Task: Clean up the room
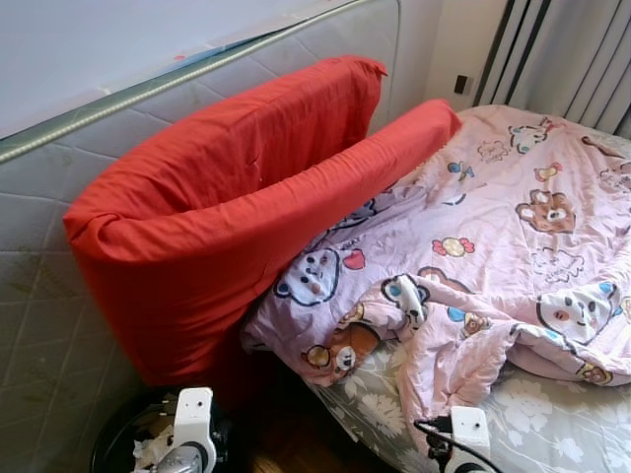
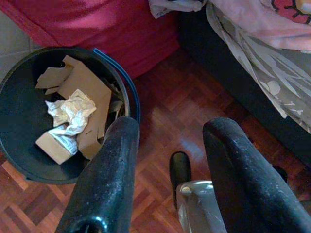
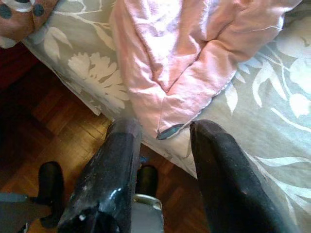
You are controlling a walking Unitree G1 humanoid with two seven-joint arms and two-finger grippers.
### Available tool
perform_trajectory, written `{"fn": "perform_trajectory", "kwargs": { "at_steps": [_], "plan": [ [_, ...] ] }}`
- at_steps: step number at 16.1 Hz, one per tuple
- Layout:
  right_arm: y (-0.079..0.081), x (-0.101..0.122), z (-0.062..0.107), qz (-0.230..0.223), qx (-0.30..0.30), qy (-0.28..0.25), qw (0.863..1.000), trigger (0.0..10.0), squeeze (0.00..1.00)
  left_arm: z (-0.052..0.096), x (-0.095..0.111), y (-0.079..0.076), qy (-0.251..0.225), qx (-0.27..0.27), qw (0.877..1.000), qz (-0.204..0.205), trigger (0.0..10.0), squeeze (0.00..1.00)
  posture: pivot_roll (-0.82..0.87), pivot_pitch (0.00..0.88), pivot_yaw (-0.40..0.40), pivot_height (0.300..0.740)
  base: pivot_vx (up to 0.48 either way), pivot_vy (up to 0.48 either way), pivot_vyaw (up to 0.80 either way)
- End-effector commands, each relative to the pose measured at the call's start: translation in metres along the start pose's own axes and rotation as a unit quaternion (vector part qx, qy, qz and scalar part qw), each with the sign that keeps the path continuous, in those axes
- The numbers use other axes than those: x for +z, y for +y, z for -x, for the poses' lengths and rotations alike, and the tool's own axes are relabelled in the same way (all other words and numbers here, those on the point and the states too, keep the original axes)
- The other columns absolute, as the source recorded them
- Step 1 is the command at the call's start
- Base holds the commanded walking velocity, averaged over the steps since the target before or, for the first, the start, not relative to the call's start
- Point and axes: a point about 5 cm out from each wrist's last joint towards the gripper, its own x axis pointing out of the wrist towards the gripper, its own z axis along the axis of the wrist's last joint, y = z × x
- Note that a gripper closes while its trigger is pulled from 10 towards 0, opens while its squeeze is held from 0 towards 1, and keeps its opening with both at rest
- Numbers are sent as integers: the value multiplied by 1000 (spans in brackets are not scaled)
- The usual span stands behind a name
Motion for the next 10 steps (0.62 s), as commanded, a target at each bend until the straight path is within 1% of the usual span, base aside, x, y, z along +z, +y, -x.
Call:
{"fn": "perform_trajectory", "kwargs": {
  "at_steps": [1,6,7,10],
  "plan": [
    [1,1,0,-5,-1,-5,1000,10000,0,0,0,2,0,5,1000,0,10000,0,43,64,42,740,0,0,0],
    [-3,2,0,3,0,-3,1000,10000,0,-1,0,-4,-1,1,1000,4,10000,0,34,62,20,740,0,0,0],
    [-5,2,0,13,4,-2,1000,10000,0,-1,-1,-8,0,-1,1000,9,10000,0,32,61,5,740,0,0,0],
    [-7,2,0,18,3,-1,1000,10000,0,0,-2,-11,1,-3,1000,15,10000,0,36,60,-4,740,0,0,0]
  ]
}}
